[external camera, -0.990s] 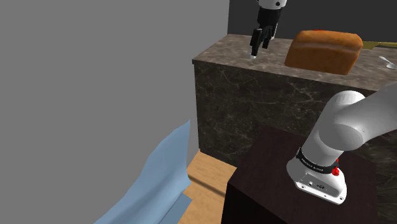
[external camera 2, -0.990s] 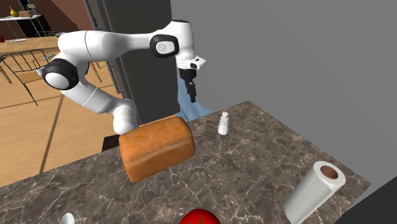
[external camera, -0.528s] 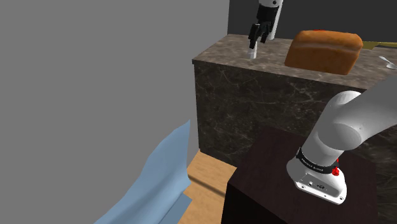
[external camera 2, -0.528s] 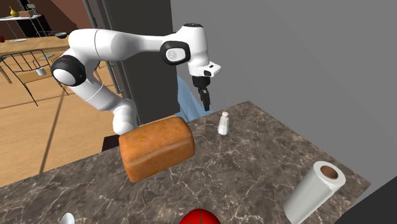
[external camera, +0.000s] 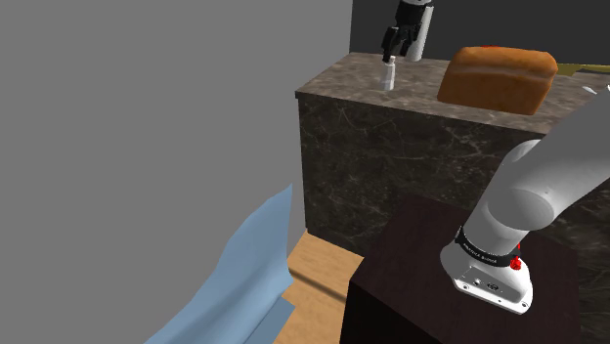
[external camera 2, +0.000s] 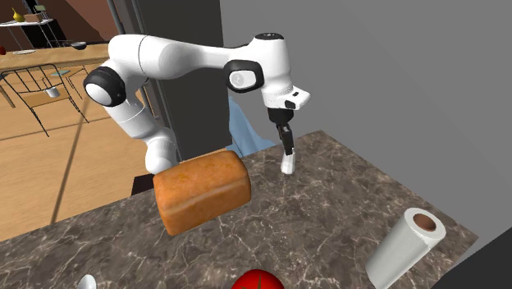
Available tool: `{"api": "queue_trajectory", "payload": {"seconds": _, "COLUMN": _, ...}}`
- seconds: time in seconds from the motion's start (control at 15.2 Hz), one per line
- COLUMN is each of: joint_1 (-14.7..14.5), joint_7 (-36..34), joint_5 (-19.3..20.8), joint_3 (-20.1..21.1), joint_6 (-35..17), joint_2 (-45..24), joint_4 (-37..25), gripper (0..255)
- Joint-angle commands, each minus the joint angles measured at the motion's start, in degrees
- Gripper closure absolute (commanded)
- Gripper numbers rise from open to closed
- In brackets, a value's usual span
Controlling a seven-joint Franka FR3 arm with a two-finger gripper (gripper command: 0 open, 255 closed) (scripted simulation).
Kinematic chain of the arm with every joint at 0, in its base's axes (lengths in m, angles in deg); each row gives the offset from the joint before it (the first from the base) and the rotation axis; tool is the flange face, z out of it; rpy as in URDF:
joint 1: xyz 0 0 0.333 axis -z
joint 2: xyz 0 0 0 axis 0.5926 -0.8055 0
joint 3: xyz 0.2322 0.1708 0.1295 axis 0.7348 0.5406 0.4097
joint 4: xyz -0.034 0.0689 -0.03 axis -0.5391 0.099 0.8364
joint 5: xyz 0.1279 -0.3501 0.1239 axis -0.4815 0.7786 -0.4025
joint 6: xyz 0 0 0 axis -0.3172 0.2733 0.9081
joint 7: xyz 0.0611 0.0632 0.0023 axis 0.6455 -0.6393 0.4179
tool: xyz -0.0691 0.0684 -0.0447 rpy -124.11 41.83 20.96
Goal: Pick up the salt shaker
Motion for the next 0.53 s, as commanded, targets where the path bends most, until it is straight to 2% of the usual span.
{"api": "queue_trajectory", "payload": {"seconds": 0.0, "joint_1": 0.1, "joint_7": 0.4, "joint_5": -0.3, "joint_3": -0.6, "joint_6": -1.3, "joint_2": -0.8, "joint_4": 0.3, "gripper": 0}}
{"api": "queue_trajectory", "payload": {"seconds": 0.46, "joint_1": 0.3, "joint_7": 0.4, "joint_5": -0.1, "joint_3": -0.9, "joint_6": -6.4, "joint_2": -0.6, "joint_4": 5.5, "gripper": 0}}
